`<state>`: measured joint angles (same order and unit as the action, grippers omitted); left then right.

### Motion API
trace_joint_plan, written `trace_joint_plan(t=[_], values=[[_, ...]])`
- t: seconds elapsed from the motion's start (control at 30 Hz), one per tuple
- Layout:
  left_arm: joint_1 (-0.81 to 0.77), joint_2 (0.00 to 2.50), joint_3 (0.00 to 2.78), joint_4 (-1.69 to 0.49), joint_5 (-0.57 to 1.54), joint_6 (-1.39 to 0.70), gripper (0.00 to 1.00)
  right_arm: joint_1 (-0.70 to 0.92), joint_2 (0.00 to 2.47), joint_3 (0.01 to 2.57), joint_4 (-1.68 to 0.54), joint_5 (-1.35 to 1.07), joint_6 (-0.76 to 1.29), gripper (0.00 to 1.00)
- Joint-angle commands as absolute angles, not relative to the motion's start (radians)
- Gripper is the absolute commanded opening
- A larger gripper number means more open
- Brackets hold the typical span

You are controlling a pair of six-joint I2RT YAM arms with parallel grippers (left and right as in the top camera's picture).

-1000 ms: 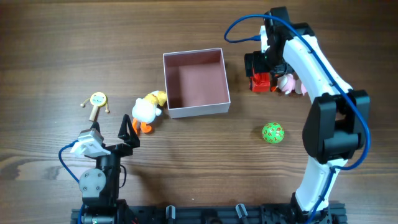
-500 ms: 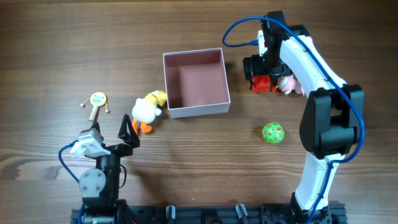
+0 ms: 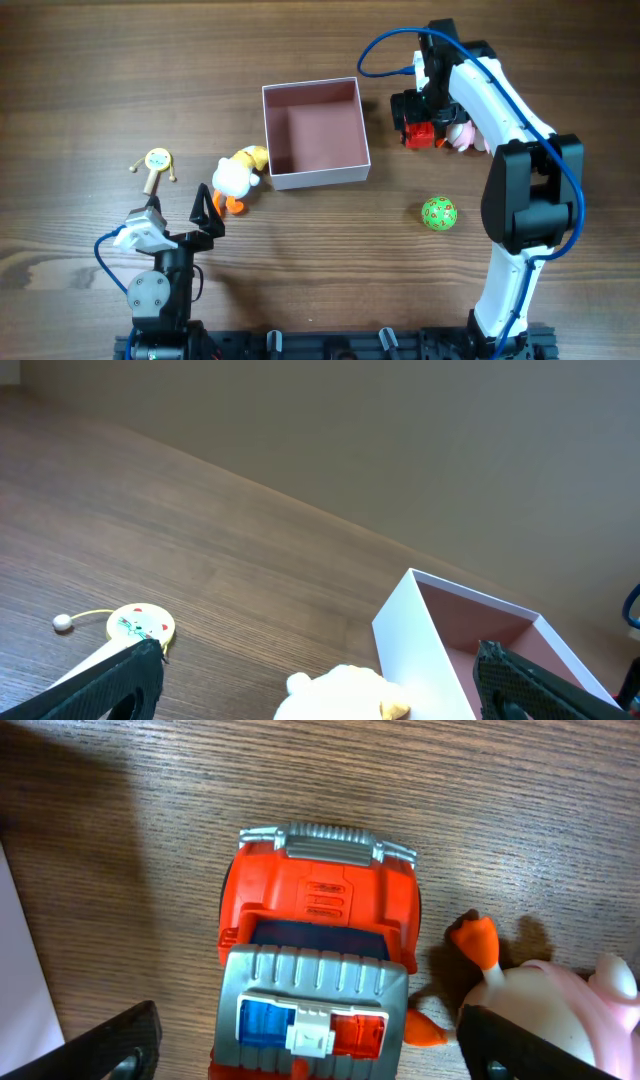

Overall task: Pack container
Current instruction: 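Lower the right gripper over the red fire truck and grasp it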

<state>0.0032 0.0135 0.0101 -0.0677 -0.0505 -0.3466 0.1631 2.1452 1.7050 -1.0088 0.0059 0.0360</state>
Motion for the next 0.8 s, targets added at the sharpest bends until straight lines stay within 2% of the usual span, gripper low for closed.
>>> trace_joint_plan(t=[0.0, 0.1, 0.27, 0.4, 0.47, 0.77], values=[[0.01, 0.003, 0.006, -0.068, -0.042, -0.345, 1.0, 0.172, 2.17, 1.726, -1.018, 0.029, 0.03, 0.89], [0.01, 0.003, 0.006, -0.068, -0.042, -0.345, 1.0, 0.172, 2.17, 1.726, -1.029, 0.03, 0.046, 0.83], [0.01, 0.003, 0.006, -0.068, -0.042, -0.345, 1.0, 0.172, 2.17, 1.726, -1.03, 0.022, 0.064, 0.79], [0.01, 0.003, 0.006, -0.068, -0.042, -0.345, 1.0, 0.172, 2.17, 1.726, -1.029, 0.022, 0.063, 0.68], [0.01, 0.003, 0.006, -0.068, -0.042, -0.345, 1.0, 0.172, 2.17, 1.726, -1.028, 0.022, 0.063, 0.59], [0.01, 0.003, 0.006, -0.068, -0.042, -0.345, 1.0, 0.172, 2.17, 1.726, -1.029, 0.022, 0.088, 0.52]])
